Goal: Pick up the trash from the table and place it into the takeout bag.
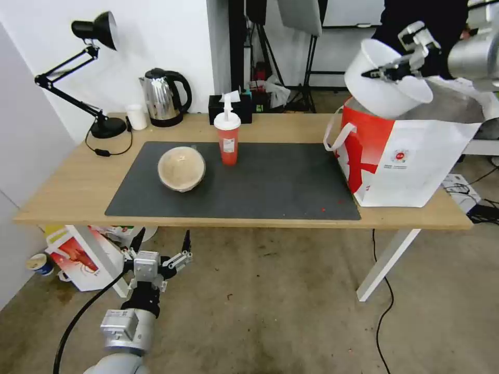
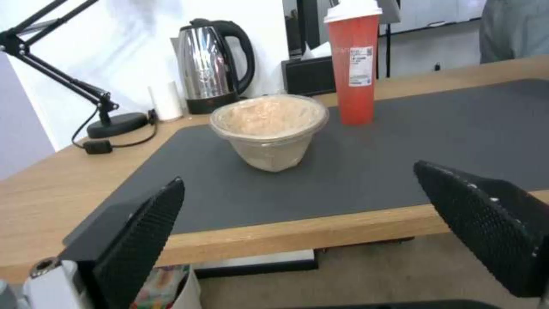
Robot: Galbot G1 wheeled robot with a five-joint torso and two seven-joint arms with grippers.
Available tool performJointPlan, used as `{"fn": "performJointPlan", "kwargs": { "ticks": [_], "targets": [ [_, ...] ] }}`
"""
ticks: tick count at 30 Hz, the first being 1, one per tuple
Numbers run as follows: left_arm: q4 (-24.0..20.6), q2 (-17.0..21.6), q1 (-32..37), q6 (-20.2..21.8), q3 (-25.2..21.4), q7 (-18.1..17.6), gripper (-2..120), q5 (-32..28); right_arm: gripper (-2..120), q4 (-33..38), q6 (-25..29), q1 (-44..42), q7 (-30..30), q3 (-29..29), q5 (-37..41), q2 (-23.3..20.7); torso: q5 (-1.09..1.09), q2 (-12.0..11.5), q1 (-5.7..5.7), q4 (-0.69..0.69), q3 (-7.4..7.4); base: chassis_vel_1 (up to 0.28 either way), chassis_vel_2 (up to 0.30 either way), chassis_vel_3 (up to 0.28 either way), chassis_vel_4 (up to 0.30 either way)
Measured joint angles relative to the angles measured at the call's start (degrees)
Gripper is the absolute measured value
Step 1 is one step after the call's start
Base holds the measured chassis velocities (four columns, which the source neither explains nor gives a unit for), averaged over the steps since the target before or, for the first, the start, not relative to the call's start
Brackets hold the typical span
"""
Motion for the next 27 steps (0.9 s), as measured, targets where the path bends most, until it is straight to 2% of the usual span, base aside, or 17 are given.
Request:
{"fn": "performJointPlan", "kwargs": {
  "ticks": [3,9,24,27],
  "targets": [
    [0.0,0.0,0.0,0.0,0.0,0.0,100,0.0,0,0.39,0.0,-4.79,-0.33,4.33,-1.0,-1.24,0.0,0.0,0.01,0.0,0.0,0.0,0.0,0.0,0.0],
    [0.0,0.0,0.0,0.0,0.0,0.0,100,0.0,0,0.29,0.0,-10.29,-0.85,9.07,-2.85,-2.43,0.0,0.0,0.01,0.0,0.0,0.0,0.0,0.0,0.0],
    [0.0,0.0,0.0,0.0,0.0,0.0,100,0.0,0,1.15,0.02,-19.56,-2.27,16.71,-4.96,-3.61,-0.01,0.0,0.01,0.0,0.0,0.0,0.0,0.0,0.0],
    [-0.01,0.0,0.0,0.0,0.0,0.0,100,0.0,14,1.67,0.05,-19.54,-2.82,17.09,-4.95,-3.95,-0.01,0.0,0.0,0.01,0.0,0.0,0.0,0.0,0.0]
  ]
}}
